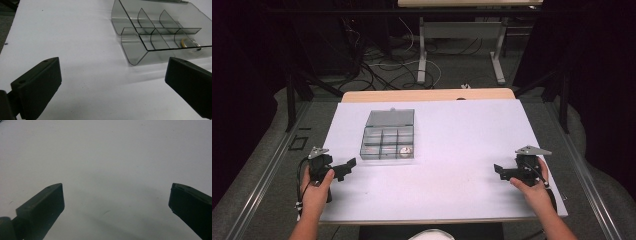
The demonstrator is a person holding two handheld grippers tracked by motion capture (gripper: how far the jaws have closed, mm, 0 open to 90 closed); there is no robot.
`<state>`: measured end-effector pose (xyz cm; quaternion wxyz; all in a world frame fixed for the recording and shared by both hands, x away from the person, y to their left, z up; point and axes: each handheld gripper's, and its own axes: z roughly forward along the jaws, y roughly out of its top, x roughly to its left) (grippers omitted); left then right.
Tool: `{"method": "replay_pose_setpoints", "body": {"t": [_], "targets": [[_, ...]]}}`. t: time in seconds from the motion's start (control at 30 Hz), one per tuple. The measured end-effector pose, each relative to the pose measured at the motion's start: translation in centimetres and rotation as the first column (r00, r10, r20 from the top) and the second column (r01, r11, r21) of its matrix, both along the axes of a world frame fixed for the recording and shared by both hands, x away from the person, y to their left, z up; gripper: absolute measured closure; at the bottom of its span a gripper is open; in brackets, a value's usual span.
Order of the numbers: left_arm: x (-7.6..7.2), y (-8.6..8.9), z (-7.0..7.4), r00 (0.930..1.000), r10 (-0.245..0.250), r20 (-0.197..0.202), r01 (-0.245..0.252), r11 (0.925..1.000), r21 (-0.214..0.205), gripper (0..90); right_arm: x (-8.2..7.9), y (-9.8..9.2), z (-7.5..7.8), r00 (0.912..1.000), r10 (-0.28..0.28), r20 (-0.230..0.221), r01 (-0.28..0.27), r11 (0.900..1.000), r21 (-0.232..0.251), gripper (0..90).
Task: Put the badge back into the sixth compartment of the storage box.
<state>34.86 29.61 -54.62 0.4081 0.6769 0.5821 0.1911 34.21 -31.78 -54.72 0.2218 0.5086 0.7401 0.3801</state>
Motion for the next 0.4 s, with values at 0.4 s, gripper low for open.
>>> {"method": "replay_pose_setpoints", "body": {"t": [0.4], "targets": [[-0.06, 0.14, -0.05, 1.0000, 0.002, -0.002, -0.002, 1.0000, 0.006, 1.0, 0.07, -0.05, -0.10, 1.0000, 0.000, -0.002, 0.000, 1.0000, -0.008, 0.0]]}}
